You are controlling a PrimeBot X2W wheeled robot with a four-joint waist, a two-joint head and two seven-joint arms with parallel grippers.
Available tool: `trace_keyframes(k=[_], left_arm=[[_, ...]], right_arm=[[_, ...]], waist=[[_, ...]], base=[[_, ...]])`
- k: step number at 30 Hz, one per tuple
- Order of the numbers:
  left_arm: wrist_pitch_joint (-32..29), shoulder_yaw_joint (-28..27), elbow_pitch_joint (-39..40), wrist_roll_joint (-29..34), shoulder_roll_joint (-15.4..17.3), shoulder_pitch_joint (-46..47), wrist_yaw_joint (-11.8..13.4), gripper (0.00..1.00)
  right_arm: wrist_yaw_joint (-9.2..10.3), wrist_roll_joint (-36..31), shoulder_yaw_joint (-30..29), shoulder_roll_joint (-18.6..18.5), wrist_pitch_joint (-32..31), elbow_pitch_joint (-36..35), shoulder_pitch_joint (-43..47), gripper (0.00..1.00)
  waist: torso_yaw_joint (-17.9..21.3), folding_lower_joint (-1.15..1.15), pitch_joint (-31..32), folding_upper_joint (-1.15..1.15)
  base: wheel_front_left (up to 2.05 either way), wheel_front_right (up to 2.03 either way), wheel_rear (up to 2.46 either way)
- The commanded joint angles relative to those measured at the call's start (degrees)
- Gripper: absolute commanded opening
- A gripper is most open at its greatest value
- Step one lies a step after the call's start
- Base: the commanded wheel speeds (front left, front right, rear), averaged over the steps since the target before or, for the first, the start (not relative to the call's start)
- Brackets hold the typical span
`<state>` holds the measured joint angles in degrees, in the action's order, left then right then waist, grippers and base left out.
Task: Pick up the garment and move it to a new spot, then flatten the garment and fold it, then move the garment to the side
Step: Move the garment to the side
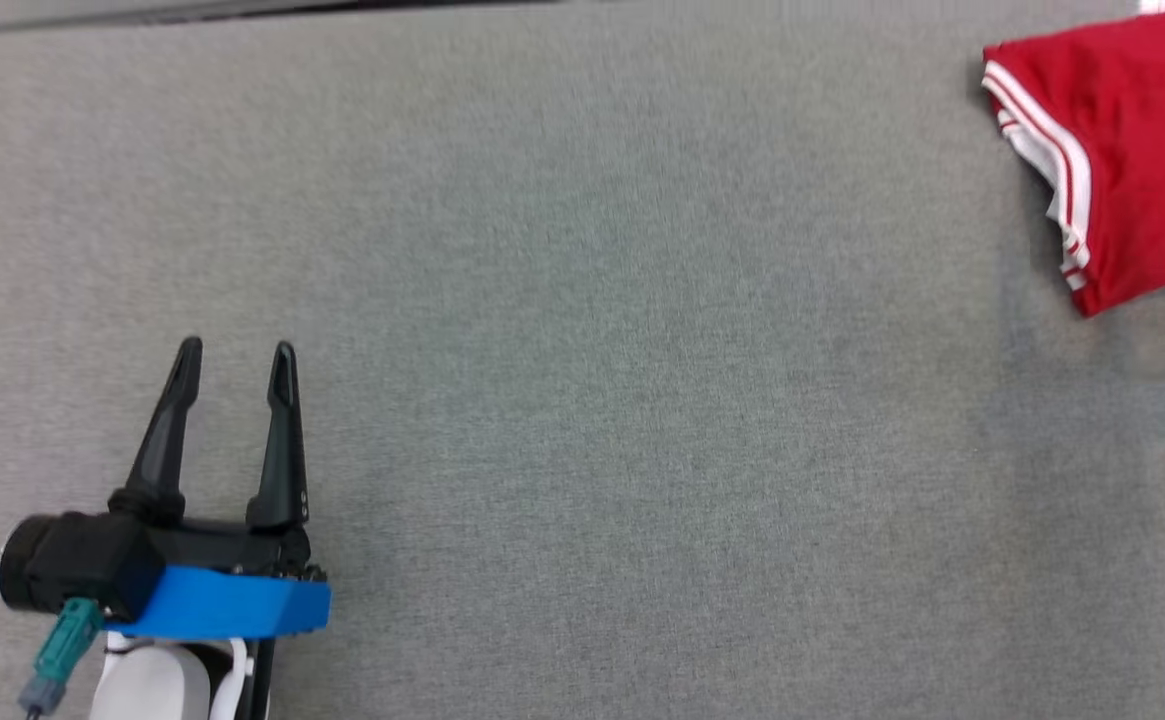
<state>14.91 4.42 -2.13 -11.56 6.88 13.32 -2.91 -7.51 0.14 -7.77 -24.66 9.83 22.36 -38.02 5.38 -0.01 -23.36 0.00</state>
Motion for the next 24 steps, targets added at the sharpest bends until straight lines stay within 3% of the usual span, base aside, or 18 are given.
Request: trace_keyframes(k=[1,8,24], left_arm=[[0.26,-0.32,-0.66,-0.48,-0.16,-1.66,0.39,1.0],[0.3,-1.45,-1.96,-0.92,-1.16,-5.91,0.65,1.0],[0.32,-1.74,-3.48,-0.58,-2.7,-12.17,-0.06,1.0]], right_arm=[[0.03,0.62,1.4,1.87,1.02,-1.85,3.56,1.0],[0.03,1.87,4.77,8.4,2.28,-7.69,14.75,1.0],[0.03,1.64,-0.4,19.73,0.93,-22.76,39.33,1.0]], waist=[[-1.62,0.01,4.38,0.0],[-3.63,0.01,10.41,0.0],[-6.17,0.01,18.21,0.0]], base=[[0.0,0.0,0.0],[0.0,0.0,0.0],[0.0,0.0,0.0]])
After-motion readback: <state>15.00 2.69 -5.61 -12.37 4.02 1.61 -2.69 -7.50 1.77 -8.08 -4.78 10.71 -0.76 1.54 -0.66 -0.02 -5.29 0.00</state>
